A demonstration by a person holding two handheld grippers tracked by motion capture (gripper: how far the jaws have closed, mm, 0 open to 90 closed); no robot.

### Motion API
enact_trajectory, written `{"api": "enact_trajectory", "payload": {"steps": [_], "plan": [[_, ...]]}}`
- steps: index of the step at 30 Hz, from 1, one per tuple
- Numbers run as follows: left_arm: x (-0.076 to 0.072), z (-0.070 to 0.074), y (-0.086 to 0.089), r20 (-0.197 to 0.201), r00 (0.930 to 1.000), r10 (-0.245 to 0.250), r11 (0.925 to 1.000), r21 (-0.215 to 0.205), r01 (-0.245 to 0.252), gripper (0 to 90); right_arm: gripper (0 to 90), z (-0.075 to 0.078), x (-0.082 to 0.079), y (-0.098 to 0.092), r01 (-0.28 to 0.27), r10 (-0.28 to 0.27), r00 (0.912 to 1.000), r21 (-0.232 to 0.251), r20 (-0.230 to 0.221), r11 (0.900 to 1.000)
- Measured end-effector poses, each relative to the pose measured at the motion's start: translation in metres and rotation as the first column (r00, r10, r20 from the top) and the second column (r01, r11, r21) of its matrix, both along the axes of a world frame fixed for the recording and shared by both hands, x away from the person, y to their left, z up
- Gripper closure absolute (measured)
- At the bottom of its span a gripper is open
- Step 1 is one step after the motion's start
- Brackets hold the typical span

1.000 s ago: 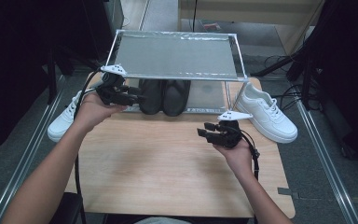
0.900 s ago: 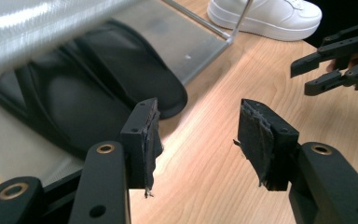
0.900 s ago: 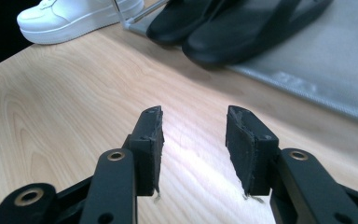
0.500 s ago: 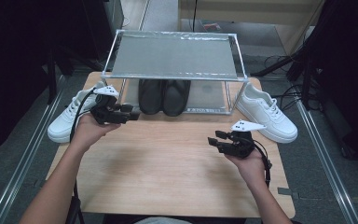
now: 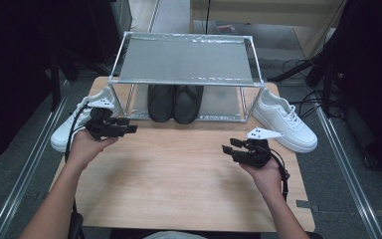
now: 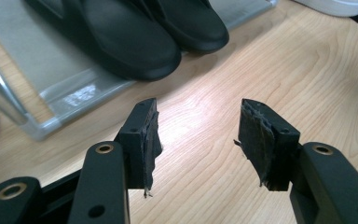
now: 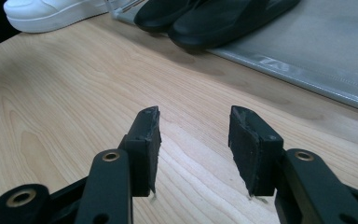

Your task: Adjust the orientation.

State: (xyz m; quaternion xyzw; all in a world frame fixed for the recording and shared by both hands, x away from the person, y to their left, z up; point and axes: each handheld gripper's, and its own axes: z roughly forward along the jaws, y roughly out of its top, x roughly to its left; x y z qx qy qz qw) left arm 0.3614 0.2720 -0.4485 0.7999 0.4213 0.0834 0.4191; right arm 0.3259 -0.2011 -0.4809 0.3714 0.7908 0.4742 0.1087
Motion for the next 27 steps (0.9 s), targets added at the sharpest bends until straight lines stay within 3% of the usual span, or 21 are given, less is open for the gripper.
{"api": "enact_trajectory", "payload": {"steps": [9,16,20,24,27], "plan": [[0.010,-0.014,0.024,-0.025,0.9978,0.061,0.9981,0.005,-0.061,47.5,53.7,0.000,-0.001,0.006,-0.025,0.025,0.9997,-0.007,-0.002,1.000],[0.012,-0.016,0.039,-0.006,0.9939,0.110,0.9939,-0.007,-0.110,47.3,53.4,0.000,0.001,0.003,-0.019,0.019,0.9998,-0.004,-0.008,1.000],[0.014,-0.018,0.054,-0.013,0.9897,0.142,0.9897,-0.014,-0.143,47.3,53.4,0.001,0.001,0.004,-0.025,0.025,0.9997,0.000,-0.005,1.000],[0.016,-0.022,0.073,-0.023,0.9795,0.200,0.9794,-0.023,-0.201,48.2,53.4,0.000,0.000,0.007,-0.030,0.029,0.9995,-0.009,-0.008,1.000],[0.019,-0.022,0.081,-0.005,0.9739,0.227,0.9739,-0.003,-0.227,48.4,53.4,0.000,-0.001,0.008,-0.030,0.030,0.9995,-0.017,-0.005,0.999]]}}
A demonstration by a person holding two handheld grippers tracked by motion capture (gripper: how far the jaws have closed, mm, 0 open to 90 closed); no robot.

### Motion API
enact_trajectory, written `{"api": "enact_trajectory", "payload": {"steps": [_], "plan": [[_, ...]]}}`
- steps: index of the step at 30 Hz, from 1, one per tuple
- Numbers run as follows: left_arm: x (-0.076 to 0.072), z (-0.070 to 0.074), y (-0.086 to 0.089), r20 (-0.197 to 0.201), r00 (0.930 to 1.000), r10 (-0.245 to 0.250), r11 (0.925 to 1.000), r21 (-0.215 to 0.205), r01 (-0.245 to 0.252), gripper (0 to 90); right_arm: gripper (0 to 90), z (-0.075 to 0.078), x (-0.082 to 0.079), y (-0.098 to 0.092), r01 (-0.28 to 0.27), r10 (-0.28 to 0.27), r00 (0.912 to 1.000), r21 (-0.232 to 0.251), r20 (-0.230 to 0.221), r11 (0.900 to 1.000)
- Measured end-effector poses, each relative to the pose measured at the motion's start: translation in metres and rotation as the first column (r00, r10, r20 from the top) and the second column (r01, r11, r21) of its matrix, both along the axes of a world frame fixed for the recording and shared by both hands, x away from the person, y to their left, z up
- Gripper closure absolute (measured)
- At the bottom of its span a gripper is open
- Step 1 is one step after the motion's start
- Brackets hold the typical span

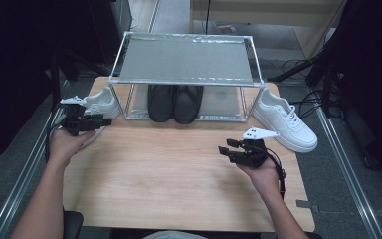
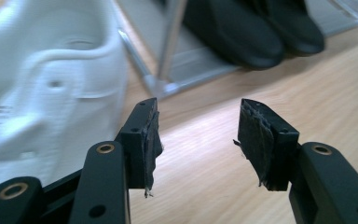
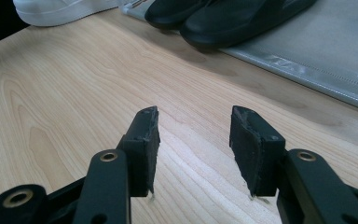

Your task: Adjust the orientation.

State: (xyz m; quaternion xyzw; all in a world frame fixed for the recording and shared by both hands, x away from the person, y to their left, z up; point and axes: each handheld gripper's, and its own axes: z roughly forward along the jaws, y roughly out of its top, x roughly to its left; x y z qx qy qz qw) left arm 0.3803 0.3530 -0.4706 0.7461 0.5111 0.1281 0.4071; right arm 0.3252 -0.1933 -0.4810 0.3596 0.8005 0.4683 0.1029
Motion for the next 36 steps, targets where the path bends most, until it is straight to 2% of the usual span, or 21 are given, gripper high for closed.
{"api": "enact_trajectory", "payload": {"steps": [3,12,18,19,20,22,24,30,32,33,35,36], "plan": [[0.005,0.002,0.007,0.009,0.9993,0.035,0.9994,-0.001,-0.035,48.6,53.4,0.000,-0.001,-0.001,0.001,-0.001,1.0000,-0.009,0.000,1.000],[0.018,0.019,0.021,0.035,0.9967,0.073,0.9965,0.040,-0.074,49.6,53.4,-0.001,-0.003,-0.008,0.023,-0.023,0.9996,-0.025,0.019,0.999],[0.028,0.025,0.031,0.033,0.9952,0.092,0.9936,0.063,-0.094,49.5,53.4,-0.002,-0.006,-0.011,0.033,-0.032,0.9993,-0.036,0.020,0.999],[0.030,0.026,0.034,0.023,0.9959,0.088,0.9938,0.066,-0.089,49.5,53.4,-0.002,-0.007,-0.011,0.036,-0.035,0.9992,-0.037,0.018,0.999],[0.032,0.023,0.036,0.029,0.9954,0.091,0.9935,0.065,-0.093,49.4,53.4,-0.002,-0.008,-0.012,0.035,-0.034,0.9993,-0.040,0.016,0.999],[0.036,0.017,0.040,0.001,0.9943,0.106,0.9926,0.059,-0.106,49.6,53.4,-0.003,-0.008,-0.011,0.031,-0.031,0.9994,-0.044,0.016,0.999],[0.039,0.010,0.040,-0.014,0.9935,0.113,0.9911,0.072,-0.112,49.5,53.4,-0.003,-0.009,-0.010,0.027,-0.026,0.9995,-0.044,0.017,0.999],[0.048,-0.012,0.033,-0.050,0.9948,0.088,0.9940,0.069,-0.085,50.7,53.4,-0.004,-0.009,-0.009,0.016,-0.015,0.9997,-0.063,0.019,0.998],[0.047,-0.015,0.033,-0.023,0.9962,0.084,0.9941,0.070,-0.082,50.3,53.4,-0.004,-0.009,-0.009,0.017,-0.016,0.9997,-0.064,0.018,0.998],[0.047,-0.015,0.034,-0.023,0.9970,0.075,0.9951,0.067,-0.073,52.3,53.4,-0.004,-0.009,-0.009,0.019,-0.017,0.9997,-0.064,0.019,0.998],[0.046,-0.015,0.034,-0.018,0.9982,0.057,0.9965,0.062,-0.056,58.0,53.4,-0.004,-0.009,-0.009,0.018,-0.017,0.9996,-0.065,0.022,0.998],[0.046,-0.015,0.033,-0.016,0.9990,0.043,0.9973,0.060,-0.042,63.8,53.4,-0.005,-0.009,-0.009,0.020,-0.019,0.9996,-0.065,0.021,0.998]]}}
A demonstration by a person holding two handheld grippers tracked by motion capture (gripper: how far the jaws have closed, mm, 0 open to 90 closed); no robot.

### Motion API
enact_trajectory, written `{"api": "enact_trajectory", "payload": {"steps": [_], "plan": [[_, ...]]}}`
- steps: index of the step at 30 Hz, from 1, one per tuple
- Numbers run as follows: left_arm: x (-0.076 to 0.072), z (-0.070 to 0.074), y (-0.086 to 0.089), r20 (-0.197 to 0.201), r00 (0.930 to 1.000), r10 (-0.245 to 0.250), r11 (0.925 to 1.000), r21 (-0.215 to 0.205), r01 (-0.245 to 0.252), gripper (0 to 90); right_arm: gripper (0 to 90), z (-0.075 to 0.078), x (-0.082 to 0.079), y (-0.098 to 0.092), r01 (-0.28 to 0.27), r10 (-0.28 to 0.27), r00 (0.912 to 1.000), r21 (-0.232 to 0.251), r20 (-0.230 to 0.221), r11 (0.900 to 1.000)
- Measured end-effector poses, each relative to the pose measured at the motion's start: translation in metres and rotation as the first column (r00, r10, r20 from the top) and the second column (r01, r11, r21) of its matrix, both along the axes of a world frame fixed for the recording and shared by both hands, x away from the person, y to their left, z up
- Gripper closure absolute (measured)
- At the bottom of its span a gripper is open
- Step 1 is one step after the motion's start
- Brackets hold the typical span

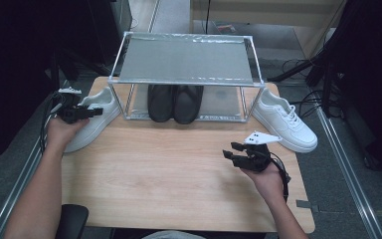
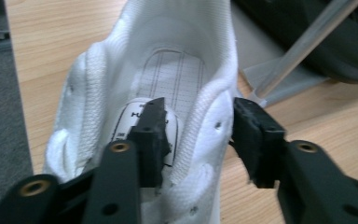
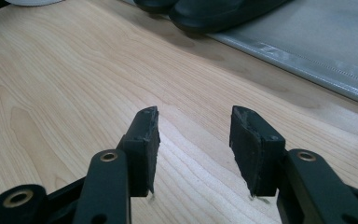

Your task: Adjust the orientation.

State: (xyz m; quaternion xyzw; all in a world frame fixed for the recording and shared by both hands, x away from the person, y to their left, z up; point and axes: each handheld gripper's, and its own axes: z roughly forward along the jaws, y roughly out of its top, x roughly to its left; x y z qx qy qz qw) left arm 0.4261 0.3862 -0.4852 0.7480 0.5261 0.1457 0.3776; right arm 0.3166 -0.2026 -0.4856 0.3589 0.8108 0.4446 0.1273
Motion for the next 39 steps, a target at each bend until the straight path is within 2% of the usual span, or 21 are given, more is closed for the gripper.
{"api": "enact_trajectory", "payload": {"steps": [1,4,6,8,9,11,15,17,21,25,27,35,39], "plan": [[0.000,0.000,-0.001,0.000,1.0000,0.001,1.0000,0.006,-0.001,67.2,53.4,0.000,0.000,0.000,0.001,-0.001,1.0000,-0.001,-0.003,1.000],[-0.001,-0.002,-0.001,-0.003,0.9998,0.020,0.9988,-0.045,-0.020,73.3,53.4,0.000,0.001,0.000,0.001,-0.001,1.0000,-0.004,-0.001,1.000],[-0.003,-0.003,-0.003,0.018,0.9995,0.028,0.9988,-0.042,-0.027,76.4,55.0,0.000,0.000,0.000,-0.003,0.003,1.0000,-0.001,0.000,1.000],[-0.003,-0.001,-0.003,0.008,0.9997,0.024,0.9991,-0.036,-0.024,80.4,55.1,0.000,0.000,0.000,-0.004,0.004,1.0000,-0.005,0.004,1.000],[-0.004,0.000,-0.002,-0.007,0.9998,0.019,0.9988,-0.045,-0.019,81.7,55.4,0.000,0.000,0.000,-0.004,0.004,1.0000,-0.005,0.003,1.000],[-0.005,0.000,0.000,-0.016,0.9996,0.024,0.9975,-0.066,-0.025,82.9,55.4,0.000,0.001,-0.001,-0.001,0.001,1.0000,-0.001,-0.002,1.000],[-0.010,0.004,-0.001,-0.035,0.9991,0.025,0.9979,-0.058,-0.027,83.5,54.7,-0.001,0.002,0.001,-0.002,0.003,0.9998,0.006,-0.020,1.000],[-0.014,0.007,-0.001,-0.044,0.9989,0.016,0.9966,-0.081,-0.020,83.4,54.4,-0.001,0.002,0.002,-0.008,0.008,0.9997,0.010,-0.022,1.000],[-0.024,0.017,0.002,-0.044,0.9985,0.032,0.9937,-0.106,-0.036,83.3,54.3,0.000,0.002,0.004,-0.017,0.017,0.9997,0.018,-0.018,1.000],[-0.038,0.025,-0.001,-0.032,0.9989,0.035,0.9960,-0.081,-0.037,83.3,54.2,0.000,0.005,0.006,-0.022,0.022,0.9996,0.024,-0.019,0.999],[-0.045,0.027,-0.002,-0.028,0.9989,0.037,0.9958,-0.082,-0.039,83.2,54.2,0.001,0.006,0.007,-0.025,0.026,0.9995,0.024,-0.019,0.999],[-0.068,0.027,-0.007,-0.064,0.9977,0.022,0.9969,-0.074,-0.026,82.9,53.4,0.004,0.010,0.012,-0.046,0.047,0.9989,0.039,-0.007,0.998],[-0.081,0.031,-0.013,-0.058,0.9983,0.013,0.9982,-0.059,-0.016,82.8,52.9,0.005,0.013,0.015,-0.053,0.054,0.9985,0.051,-0.009,0.997]]}}
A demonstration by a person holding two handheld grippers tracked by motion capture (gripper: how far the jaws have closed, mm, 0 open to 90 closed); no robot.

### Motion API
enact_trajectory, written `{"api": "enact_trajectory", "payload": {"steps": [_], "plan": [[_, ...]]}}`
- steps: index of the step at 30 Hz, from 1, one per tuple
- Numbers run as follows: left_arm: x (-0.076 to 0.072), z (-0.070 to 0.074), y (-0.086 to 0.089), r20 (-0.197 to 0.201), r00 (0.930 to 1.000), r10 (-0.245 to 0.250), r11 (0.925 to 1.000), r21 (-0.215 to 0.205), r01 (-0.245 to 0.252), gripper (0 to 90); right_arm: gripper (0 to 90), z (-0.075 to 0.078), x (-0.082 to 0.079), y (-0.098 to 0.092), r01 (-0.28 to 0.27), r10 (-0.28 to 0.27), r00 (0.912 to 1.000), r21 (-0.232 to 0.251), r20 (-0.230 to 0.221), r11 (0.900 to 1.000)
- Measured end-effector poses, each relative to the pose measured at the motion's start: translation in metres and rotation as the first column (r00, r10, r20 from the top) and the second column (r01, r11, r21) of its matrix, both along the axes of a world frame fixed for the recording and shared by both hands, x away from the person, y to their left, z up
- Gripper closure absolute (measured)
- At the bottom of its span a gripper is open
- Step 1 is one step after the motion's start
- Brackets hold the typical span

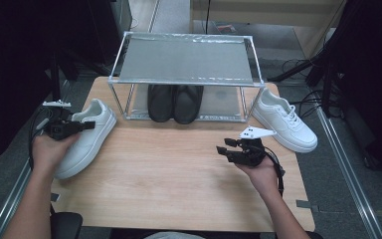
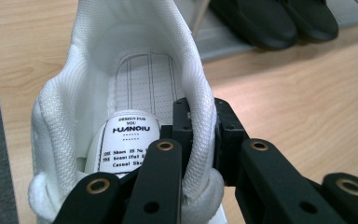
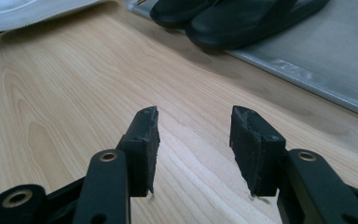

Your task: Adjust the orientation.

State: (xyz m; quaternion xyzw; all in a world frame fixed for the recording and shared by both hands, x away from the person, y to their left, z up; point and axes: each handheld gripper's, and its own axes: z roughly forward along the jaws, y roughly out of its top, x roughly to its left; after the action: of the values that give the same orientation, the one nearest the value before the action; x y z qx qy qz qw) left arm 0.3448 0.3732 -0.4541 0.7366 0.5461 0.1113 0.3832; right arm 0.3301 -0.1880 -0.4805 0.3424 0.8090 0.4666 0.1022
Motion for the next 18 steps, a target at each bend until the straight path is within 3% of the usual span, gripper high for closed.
{"api": "enact_trajectory", "payload": {"steps": [8,18], "plan": [[-0.024,0.010,-0.009,0.021,0.9997,-0.014,0.9999,-0.007,0.014,82.8,52.4,0.002,0.005,0.005,-0.015,0.015,0.9999,0.015,0.008,1.000],[-0.039,0.018,-0.026,0.017,0.9974,-0.070,0.9975,0.000,0.070,82.6,51.9,0.003,0.008,0.007,-0.021,0.021,0.9997,0.025,0.012,0.999]]}}
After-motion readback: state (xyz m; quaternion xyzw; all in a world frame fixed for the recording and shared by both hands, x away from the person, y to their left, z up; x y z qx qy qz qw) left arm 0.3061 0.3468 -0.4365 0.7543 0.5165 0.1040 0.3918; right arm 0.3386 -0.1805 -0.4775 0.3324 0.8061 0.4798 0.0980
